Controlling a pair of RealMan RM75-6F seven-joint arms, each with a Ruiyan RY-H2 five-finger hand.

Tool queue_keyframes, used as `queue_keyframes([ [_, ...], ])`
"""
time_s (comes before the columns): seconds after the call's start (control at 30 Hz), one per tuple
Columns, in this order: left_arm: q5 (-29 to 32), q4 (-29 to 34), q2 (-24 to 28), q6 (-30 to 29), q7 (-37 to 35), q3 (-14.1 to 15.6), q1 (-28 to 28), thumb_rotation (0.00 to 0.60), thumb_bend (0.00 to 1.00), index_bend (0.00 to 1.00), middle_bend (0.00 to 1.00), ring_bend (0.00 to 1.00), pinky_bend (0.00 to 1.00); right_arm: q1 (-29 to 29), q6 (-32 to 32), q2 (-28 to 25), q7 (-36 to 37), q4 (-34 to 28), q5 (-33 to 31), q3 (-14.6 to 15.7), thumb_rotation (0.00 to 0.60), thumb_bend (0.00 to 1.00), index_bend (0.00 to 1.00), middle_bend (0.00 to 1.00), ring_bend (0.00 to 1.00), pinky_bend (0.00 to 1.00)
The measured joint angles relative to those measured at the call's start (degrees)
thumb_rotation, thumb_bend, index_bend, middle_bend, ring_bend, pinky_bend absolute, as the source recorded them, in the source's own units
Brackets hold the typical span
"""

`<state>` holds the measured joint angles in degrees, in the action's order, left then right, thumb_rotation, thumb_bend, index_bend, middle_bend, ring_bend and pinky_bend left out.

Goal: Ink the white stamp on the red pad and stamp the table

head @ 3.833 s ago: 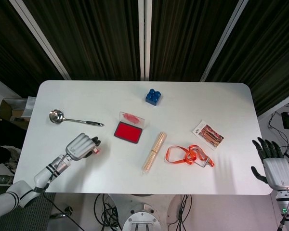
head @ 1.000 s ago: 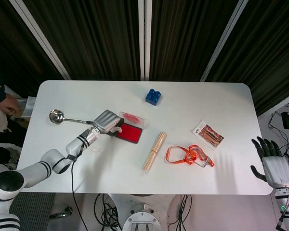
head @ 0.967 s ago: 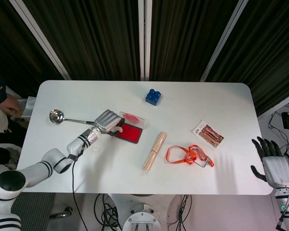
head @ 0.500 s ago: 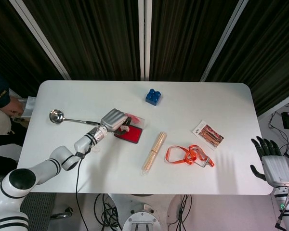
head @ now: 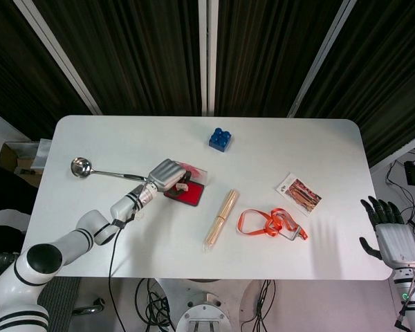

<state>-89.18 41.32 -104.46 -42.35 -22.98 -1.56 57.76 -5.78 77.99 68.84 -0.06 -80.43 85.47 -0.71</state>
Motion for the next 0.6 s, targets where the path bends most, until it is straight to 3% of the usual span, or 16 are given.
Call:
queue_keyframes([
  [0.33,-0.1,-2.9,-1.7,-0.1,-1.3,1.1,-0.4,0.600,0.40,0.62,0.60,0.91,0.99,0.1,-0.1,-0.1,0.0,-0.1,-0.3,0.1,0.600,0.23,0.00,0.00,0.00,0.00],
  [0.6,0.1,-1.1,0.1,-1.3,-1.8,0.3,0.0,0.600,0.40,0.62,0.60,0.91,0.99,0.1,0.1,-0.4,0.0,-0.4,-0.1,0.1,0.600,0.23,0.00,0.00,0.00,0.00],
])
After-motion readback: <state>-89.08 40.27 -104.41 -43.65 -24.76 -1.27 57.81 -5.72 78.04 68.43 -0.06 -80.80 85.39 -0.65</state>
